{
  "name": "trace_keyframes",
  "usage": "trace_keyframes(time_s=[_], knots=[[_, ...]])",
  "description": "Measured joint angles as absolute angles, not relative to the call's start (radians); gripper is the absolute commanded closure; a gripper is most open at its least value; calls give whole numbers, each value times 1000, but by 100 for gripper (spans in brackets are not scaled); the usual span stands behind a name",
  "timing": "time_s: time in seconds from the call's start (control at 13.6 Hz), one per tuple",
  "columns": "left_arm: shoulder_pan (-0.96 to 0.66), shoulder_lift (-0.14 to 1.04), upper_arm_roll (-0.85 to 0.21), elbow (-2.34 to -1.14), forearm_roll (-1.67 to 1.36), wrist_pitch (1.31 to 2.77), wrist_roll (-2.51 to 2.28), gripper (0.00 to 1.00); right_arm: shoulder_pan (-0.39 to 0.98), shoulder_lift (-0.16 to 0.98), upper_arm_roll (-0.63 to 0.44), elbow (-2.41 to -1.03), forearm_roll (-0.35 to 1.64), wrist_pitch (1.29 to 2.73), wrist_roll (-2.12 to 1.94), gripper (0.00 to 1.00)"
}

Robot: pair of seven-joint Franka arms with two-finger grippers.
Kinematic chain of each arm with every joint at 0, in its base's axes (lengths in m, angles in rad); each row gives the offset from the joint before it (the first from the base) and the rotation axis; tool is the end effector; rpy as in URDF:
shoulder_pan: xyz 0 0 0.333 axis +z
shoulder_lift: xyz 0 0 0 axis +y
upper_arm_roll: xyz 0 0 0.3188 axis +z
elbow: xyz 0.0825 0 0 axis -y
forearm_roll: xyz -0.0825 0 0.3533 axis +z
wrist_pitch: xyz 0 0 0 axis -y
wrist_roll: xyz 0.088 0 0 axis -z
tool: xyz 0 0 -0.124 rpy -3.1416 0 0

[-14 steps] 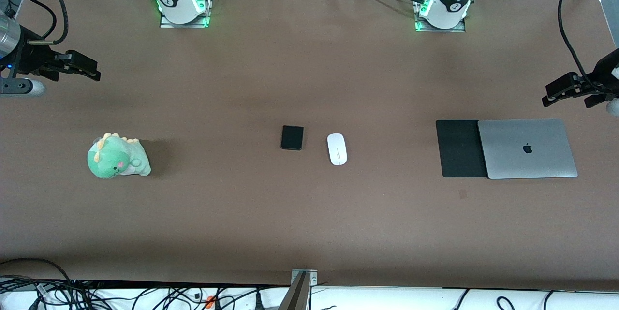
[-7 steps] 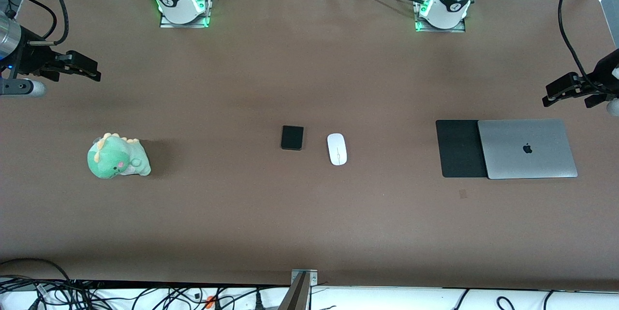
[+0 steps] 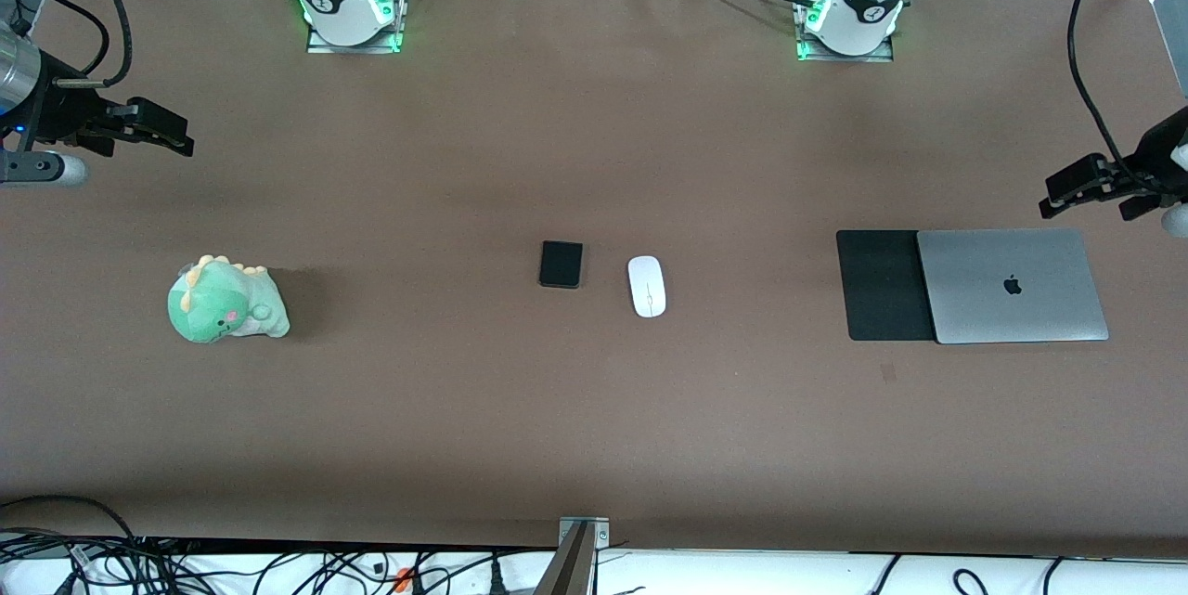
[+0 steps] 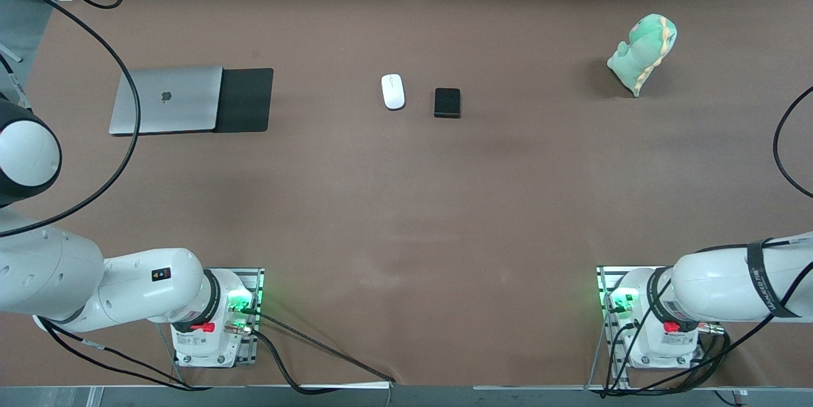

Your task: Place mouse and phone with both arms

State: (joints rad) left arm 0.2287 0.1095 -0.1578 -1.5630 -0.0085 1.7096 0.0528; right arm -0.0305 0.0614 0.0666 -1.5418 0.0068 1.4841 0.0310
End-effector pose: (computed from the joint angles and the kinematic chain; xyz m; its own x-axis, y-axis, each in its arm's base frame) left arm 0.5672 0.0439 0.5672 0.9990 0.0208 0.0397 0.0199 -0.9995 0.0236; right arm 0.5300 0.0189 0.5836 0.9929 0.0058 -0.1190 0.0050 -1.0000 -0.0072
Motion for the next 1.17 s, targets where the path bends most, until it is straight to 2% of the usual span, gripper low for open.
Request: trace_keyframes(time_s=[0.29, 1.17], knots=[[227, 128, -161, -1541, -8, 1720, 52, 0, -31, 61, 67, -1542, 7, 1484, 31, 0], [228, 130, -168, -1531, -84, 1609, -33, 0, -34, 71, 61, -1542, 7, 1484, 31, 0]])
